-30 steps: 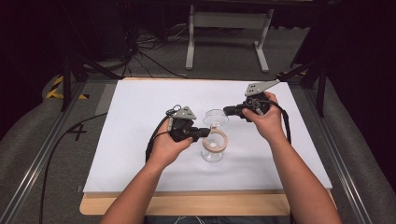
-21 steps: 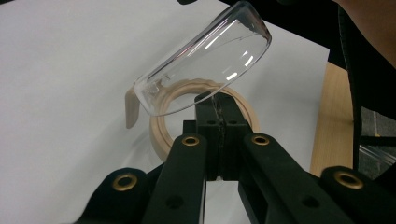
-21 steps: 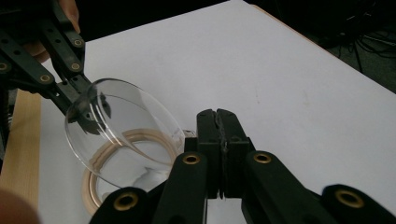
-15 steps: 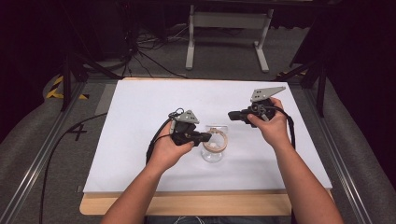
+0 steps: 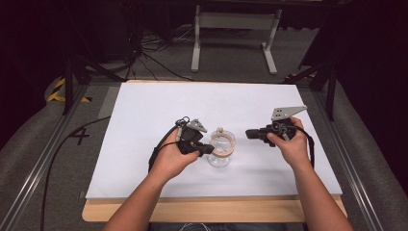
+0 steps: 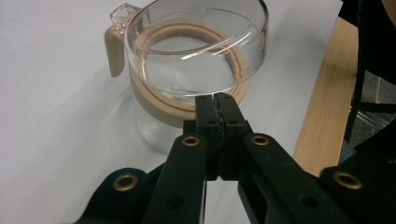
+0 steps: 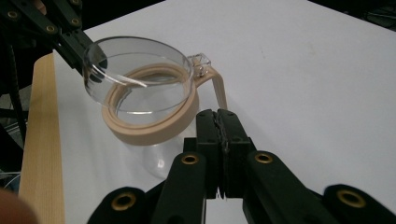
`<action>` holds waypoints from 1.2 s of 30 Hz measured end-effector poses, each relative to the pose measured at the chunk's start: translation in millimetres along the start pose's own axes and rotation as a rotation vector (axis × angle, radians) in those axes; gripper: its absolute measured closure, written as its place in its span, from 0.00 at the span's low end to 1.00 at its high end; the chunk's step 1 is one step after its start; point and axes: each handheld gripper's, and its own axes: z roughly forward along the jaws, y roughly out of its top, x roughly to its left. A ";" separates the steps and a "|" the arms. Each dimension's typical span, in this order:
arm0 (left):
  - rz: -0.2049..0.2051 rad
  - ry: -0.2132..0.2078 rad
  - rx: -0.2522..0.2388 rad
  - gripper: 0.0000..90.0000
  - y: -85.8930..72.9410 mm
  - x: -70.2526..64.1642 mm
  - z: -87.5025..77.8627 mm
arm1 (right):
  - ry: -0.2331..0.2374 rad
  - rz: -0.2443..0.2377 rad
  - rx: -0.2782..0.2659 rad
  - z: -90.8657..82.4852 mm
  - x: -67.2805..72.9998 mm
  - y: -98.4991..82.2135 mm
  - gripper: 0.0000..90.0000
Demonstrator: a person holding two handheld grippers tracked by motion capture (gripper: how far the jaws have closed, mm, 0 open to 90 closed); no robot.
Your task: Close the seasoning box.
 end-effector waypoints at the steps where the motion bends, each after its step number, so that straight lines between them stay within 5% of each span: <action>1: 0.001 0.004 0.024 1.00 0.2 -0.7 0.2 | 0.002 0.002 -0.001 -0.2 1.1 -2.6 0.99; 9: 0.012 0.017 0.110 1.00 -0.2 -2.2 3.8 | 0.031 0.049 -0.042 -4.1 1.2 -19.2 0.99; 17: 0.027 0.022 0.120 1.00 0.9 -5.7 -2.0 | 0.018 0.042 -0.042 -7.8 2.6 -19.1 0.99; 27: -0.027 0.033 0.029 0.88 -12.2 12.0 -34.3 | 0.018 0.047 -0.051 -19.5 3.1 -19.6 0.90; 36: -0.105 0.128 -0.002 0.80 -38.1 42.1 -64.8 | -0.062 0.065 -0.050 -47.6 -7.3 -25.0 0.81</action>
